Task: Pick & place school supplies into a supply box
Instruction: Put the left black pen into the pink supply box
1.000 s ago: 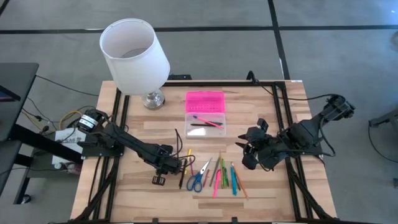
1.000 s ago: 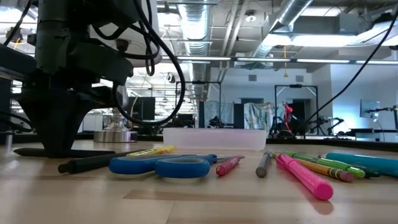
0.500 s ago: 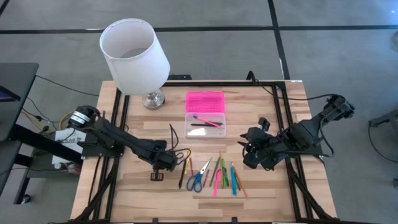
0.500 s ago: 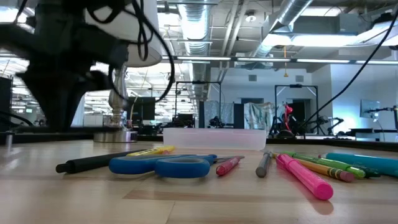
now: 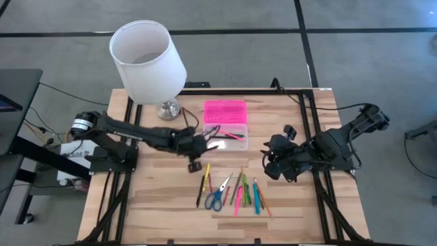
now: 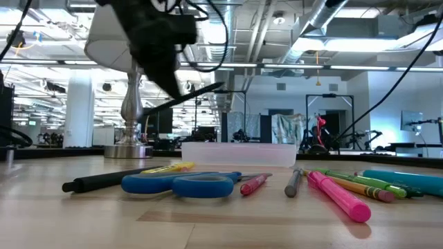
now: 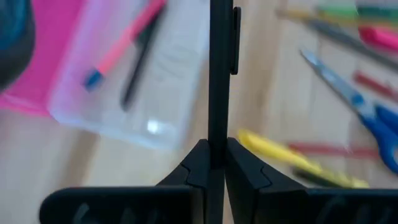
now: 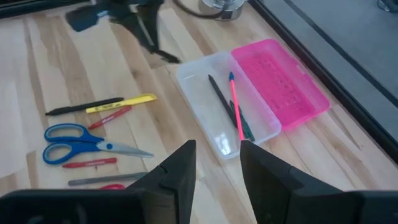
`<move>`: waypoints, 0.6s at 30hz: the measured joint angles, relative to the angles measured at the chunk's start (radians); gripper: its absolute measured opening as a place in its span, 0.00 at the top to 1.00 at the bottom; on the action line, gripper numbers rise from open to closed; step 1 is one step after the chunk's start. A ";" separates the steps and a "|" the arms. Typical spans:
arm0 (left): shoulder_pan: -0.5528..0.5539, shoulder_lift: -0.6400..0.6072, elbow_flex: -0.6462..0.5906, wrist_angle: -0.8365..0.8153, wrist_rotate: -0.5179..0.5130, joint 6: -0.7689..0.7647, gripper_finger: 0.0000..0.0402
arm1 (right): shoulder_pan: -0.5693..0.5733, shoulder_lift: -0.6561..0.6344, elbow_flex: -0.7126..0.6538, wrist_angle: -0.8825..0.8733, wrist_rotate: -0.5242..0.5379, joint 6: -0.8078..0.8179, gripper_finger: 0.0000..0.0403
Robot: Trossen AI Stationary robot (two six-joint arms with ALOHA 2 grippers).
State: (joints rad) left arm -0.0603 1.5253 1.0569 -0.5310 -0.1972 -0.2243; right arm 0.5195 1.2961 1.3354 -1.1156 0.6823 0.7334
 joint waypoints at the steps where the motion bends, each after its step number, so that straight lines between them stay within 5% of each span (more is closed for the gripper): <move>1: 0.021 0.007 0.010 0.015 0.000 0.021 0.95 | -0.004 0.000 0.000 0.000 0.000 0.000 0.71; 18: 0.198 0.251 0.176 0.122 0.031 0.175 0.95 | -0.012 0.000 0.000 0.001 -0.002 0.027 0.71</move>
State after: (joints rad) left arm 0.1372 1.7762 1.2327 -0.4090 -0.1664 -0.0490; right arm 0.5079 1.2964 1.3354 -1.1145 0.6800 0.7601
